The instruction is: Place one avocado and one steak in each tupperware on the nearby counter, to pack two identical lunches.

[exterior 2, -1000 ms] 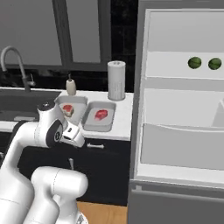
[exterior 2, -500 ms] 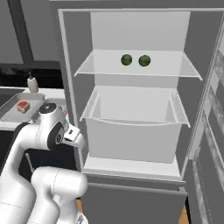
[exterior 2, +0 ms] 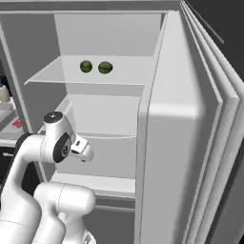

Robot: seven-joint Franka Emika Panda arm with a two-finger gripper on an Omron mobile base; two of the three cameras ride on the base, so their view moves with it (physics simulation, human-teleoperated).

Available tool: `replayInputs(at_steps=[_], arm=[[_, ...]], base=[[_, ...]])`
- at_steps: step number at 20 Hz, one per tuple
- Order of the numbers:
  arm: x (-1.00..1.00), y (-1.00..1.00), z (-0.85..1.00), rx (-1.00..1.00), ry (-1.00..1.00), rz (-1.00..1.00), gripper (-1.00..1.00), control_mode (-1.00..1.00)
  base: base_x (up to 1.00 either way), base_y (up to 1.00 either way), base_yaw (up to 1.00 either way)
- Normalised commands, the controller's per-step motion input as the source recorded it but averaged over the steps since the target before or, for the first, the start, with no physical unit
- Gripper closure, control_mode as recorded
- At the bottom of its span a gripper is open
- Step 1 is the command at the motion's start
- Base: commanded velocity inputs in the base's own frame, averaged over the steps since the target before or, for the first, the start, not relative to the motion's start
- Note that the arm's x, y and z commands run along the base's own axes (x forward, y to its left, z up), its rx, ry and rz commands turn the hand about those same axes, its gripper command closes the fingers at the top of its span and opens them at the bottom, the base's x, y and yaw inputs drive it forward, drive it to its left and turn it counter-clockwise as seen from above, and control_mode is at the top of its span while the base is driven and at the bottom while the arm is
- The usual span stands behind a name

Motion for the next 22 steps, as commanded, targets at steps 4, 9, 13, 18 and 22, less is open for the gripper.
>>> replayInputs(at_steps=[4,9,13,18,22], arm=[[0.00,0.00,0.00,0.00,0.00,0.00,-1.00,1.00],[0.00,0.00,0.00,0.00,0.00,0.00,-1.00,1.00],[-0.03,-0.07,1.00,0.00,-0.29,0.00,-1.00,-1.00],[-0.44,-0.29,1.00,0.00,-0.48,0.00,-1.00,-1.00],[-0.53,-0.44,1.00,0.00,-0.44,0.00,-1.00,-1.00]], base=[[0.84,0.00,0.00],[0.48,0.04,0.00],[0.00,0.00,0.00],[0.00,0.00,0.00],[0.00,0.00,0.00]])
